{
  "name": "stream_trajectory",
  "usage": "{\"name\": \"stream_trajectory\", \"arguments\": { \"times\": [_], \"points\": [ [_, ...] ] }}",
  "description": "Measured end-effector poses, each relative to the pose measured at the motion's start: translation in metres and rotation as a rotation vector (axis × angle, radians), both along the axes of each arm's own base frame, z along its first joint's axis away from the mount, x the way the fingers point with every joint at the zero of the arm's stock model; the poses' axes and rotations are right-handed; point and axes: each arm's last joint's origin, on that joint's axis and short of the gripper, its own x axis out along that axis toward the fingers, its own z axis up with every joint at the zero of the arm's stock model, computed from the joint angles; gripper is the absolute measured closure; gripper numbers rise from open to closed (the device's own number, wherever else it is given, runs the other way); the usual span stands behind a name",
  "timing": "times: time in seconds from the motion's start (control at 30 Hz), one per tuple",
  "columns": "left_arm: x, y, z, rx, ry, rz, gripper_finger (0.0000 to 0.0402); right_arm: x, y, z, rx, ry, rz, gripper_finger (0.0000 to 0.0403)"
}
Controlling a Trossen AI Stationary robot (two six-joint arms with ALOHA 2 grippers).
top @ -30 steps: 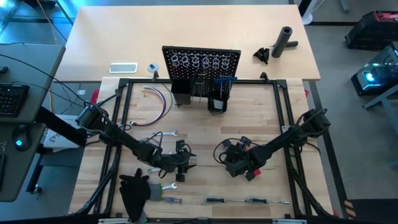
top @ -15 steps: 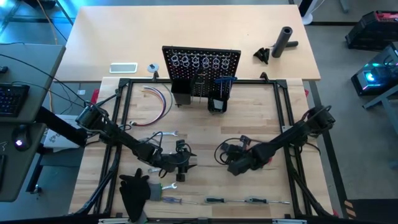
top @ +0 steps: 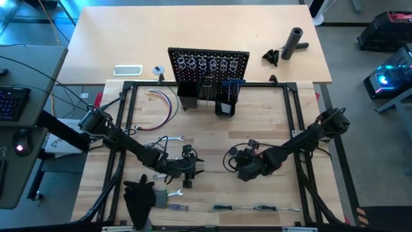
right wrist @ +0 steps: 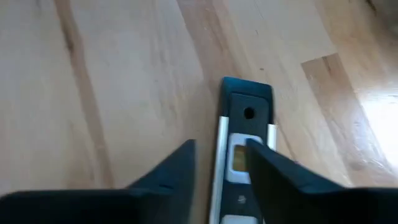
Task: Hang tools onto peg board
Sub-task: Put the black spirit level into the big black bin on the black pegboard
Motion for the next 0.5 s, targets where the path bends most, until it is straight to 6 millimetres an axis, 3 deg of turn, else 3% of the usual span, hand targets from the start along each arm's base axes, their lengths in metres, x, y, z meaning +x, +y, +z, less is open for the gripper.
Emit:
{"name": "stream_trajectory", "arguments": {
  "times": [0.2,0.5],
  "points": [
    [0.000,0.000,0.000,-0.001,0.000,-0.001,0.0213,-0.003,-0.009,-0.002,-0.027,0.054,-0.041,0.0150],
    [0.000,0.000,0.000,-0.001,0.001,-0.002,0.0213,-0.011,-0.027,-0.030,0.070,0.020,-0.045,0.0132]
  ]
}}
